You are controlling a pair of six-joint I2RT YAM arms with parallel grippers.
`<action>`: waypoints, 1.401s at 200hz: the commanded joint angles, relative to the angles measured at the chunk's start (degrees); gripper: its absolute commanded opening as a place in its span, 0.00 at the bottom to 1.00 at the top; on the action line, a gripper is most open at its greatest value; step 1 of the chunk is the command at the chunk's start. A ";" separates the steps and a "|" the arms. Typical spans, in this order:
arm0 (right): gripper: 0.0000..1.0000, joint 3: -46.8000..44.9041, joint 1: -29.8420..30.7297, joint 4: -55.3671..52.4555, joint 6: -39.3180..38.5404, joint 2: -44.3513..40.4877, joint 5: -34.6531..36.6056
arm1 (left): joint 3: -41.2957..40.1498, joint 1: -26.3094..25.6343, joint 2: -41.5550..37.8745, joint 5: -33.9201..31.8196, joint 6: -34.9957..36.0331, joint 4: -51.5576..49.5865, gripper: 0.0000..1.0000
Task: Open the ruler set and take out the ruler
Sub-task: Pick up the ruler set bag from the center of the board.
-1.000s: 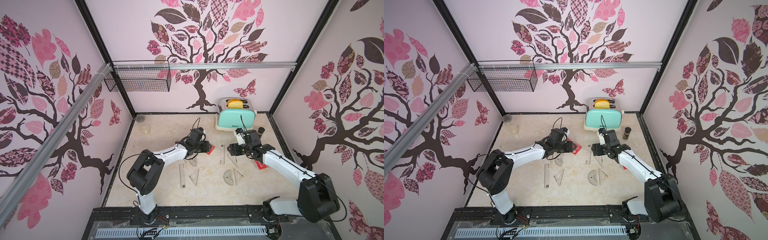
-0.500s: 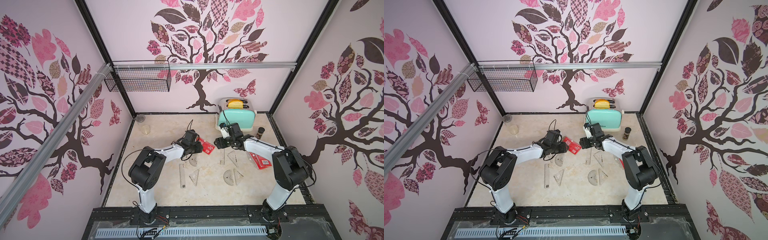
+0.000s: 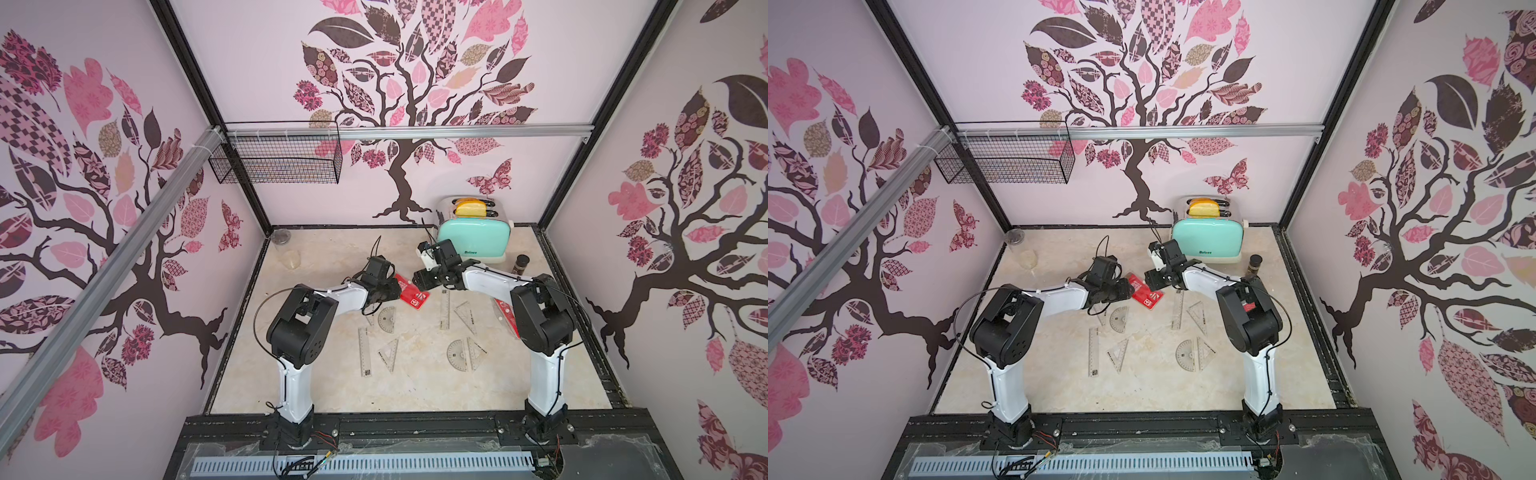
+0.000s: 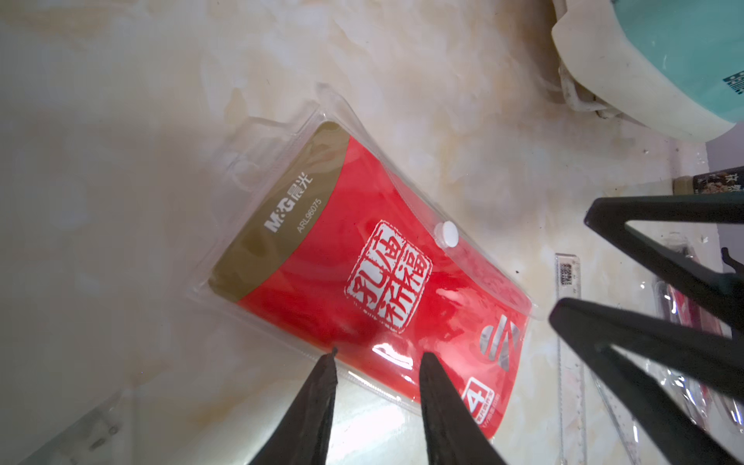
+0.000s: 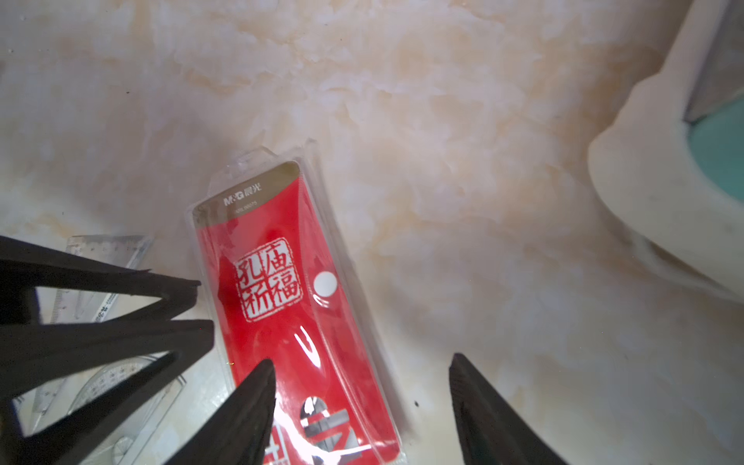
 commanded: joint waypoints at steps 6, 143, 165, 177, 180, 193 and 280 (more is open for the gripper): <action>0.66 5.20 1.59 -4.85 -1.57 3.15 1.95 | 1.53 0.59 1.77 0.14 0.45 0.99 0.38; 0.34 14.54 4.04 -14.32 -2.50 12.53 10.05 | 1.40 1.58 4.00 2.39 -0.39 3.61 0.35; 0.29 14.57 4.04 -14.93 -2.31 12.89 11.07 | 1.15 1.58 3.91 2.51 -0.60 4.02 0.35; 0.28 14.57 4.00 -15.09 -2.29 13.19 11.74 | 1.18 1.53 3.78 2.70 -0.51 4.07 0.35; 0.27 14.57 3.99 -15.01 -2.16 13.19 11.73 | 1.20 1.57 3.76 2.76 -0.44 4.06 0.35; 0.25 14.69 4.02 -15.24 -1.97 13.57 11.86 | 1.20 1.55 3.82 2.87 -0.46 4.24 0.34; 0.00 15.88 4.02 -16.12 -0.30 15.31 12.32 | 0.78 1.58 3.30 2.70 -0.52 5.25 0.34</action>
